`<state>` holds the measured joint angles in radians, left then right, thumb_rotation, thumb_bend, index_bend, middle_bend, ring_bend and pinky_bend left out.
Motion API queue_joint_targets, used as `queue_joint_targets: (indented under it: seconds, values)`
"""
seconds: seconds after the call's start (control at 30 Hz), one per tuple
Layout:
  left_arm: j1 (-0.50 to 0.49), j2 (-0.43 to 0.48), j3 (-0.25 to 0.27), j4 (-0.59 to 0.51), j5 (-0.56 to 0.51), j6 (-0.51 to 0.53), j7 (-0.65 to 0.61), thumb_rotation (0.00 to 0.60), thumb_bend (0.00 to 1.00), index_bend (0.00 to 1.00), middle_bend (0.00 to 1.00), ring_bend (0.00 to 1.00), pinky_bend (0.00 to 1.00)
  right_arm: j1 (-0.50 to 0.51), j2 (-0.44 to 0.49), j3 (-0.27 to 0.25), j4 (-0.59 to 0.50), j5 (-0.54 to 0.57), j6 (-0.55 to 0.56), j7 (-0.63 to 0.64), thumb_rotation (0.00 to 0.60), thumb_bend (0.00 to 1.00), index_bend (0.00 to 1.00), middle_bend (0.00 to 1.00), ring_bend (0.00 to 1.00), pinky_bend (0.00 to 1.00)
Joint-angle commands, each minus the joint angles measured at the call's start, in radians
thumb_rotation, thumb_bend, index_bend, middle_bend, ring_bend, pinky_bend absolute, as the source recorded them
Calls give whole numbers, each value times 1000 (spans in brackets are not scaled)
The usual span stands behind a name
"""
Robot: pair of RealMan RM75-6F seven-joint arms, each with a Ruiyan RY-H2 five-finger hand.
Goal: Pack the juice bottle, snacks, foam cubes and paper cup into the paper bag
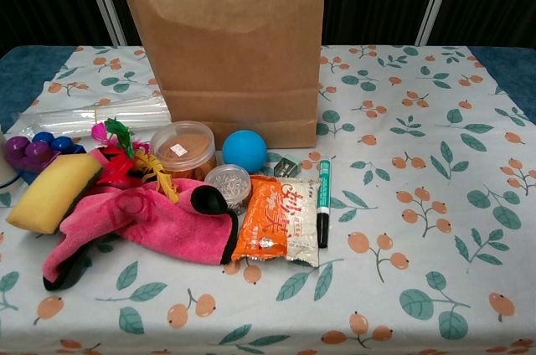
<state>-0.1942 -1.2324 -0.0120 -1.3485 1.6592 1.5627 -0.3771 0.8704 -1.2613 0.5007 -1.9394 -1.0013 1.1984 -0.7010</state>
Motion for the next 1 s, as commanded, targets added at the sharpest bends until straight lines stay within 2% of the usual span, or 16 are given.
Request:
queue_joint_targets:
  seconds: [0.03, 0.1, 0.27, 0.37, 0.47, 0.57, 0.67, 0.83, 0.93, 1.0]
  values:
    - [-2, 0, -1, -2, -1, -3, 2, 600, 92, 135, 102, 62, 156, 90, -40, 35, 16, 78, 6, -63, 600, 240, 519, 539, 371, 218]
    - [-2, 0, -3, -3, -5, -3, 0, 600, 92, 134, 102, 62, 156, 131, -77, 30, 37, 129, -4, -86, 600, 237, 519, 538, 370, 218]
    - [-2, -1, -6, 4, -14, -5, -6, 600, 93, 134, 102, 63, 156, 205, -178, 3, 120, 177, 8, -114, 600, 231, 513, 517, 363, 209]
    - [-1, 0, -8, 9, -20, -4, -12, 600, 93, 135, 102, 63, 156, 231, -230, -5, 162, 199, 30, -116, 600, 210, 464, 487, 321, 179]
    - [-1, 1, -10, 14, -23, -5, -18, 600, 93, 134, 103, 62, 156, 245, -251, -20, 190, 210, 43, -134, 600, 154, 357, 415, 215, 95]
    - [-2, -1, -9, 18, -24, -8, -21, 600, 93, 135, 102, 63, 156, 247, -254, -29, 201, 205, 48, -124, 600, 79, 152, 252, 42, 5]
    - [-1, -4, -5, 21, -23, -11, -21, 600, 92, 134, 102, 62, 156, 239, -247, -36, 200, 182, 49, -93, 600, 7, 36, 132, 0, 0]
    - [0, -3, -4, 18, -23, -10, -15, 600, 92, 135, 102, 63, 156, 211, -219, -41, 157, 166, 56, -37, 600, 0, 0, 114, 0, 0]
    - [5, 1, -2, 15, -27, -8, -12, 600, 92, 134, 102, 63, 156, 164, -181, -73, 86, 83, 98, -3, 600, 0, 0, 119, 0, 0]
    - [7, 5, 1, 15, -30, -12, -10, 600, 92, 134, 103, 62, 156, 106, -126, -115, 9, -3, 147, 13, 600, 0, 0, 133, 0, 0]
